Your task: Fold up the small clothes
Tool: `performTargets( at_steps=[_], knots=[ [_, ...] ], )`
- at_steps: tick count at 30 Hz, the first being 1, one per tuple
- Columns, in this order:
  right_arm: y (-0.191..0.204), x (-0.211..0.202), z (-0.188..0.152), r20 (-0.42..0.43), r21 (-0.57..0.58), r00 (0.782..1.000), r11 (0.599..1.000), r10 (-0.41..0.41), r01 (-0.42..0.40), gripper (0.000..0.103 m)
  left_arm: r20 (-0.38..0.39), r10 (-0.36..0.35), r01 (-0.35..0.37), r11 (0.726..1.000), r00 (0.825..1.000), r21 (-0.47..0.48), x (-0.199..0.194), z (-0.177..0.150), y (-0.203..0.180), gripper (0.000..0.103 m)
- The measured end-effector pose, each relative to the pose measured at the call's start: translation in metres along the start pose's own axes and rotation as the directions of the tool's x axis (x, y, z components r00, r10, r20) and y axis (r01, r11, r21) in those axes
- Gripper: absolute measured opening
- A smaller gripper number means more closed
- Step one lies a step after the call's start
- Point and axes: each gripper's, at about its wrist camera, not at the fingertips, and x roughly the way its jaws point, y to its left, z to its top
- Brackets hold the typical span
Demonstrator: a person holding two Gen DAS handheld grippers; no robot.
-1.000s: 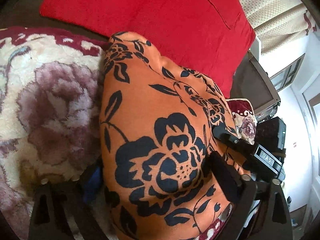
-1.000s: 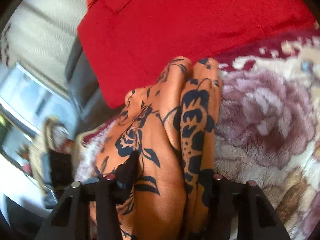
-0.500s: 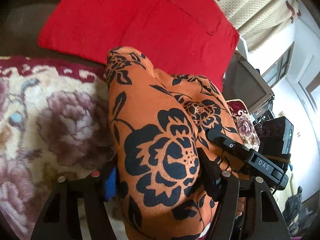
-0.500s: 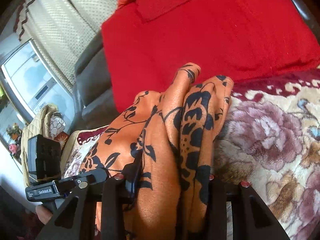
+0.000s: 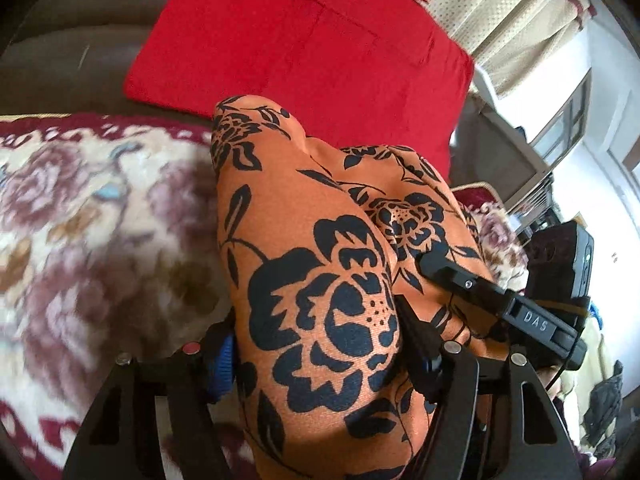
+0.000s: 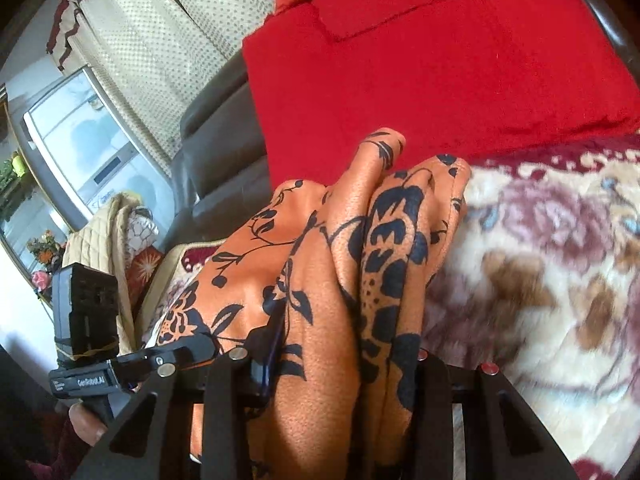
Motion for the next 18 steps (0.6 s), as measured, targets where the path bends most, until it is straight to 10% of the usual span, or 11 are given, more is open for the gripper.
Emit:
performTargets(
  at_steps=[8,14,18],
  knots=[
    [-0.018,0.018,-0.028,-0.123,0.124,0.990,0.988,-0.075,0.090,0.058,-0.099,0.168,-0.166,0.986,0.981,0.033,0.013,-0.022,0.009,0.076],
    [-0.011,-0.027,-0.021,-0.017,0.093,0.985,0.980,-0.173,0.174,0.062,0.011,0.258,-0.258,0.962,0.966,0.089,-0.022,-0.031,-0.014,0.076],
    [0.018,-0.049,-0.011,0.089,-0.038,0.969,0.971,-0.230,0.234,0.062,0.106,0.379,-0.391,0.909,0.919,0.145,-0.043,-0.044,-0.037,0.080]
  ],
)
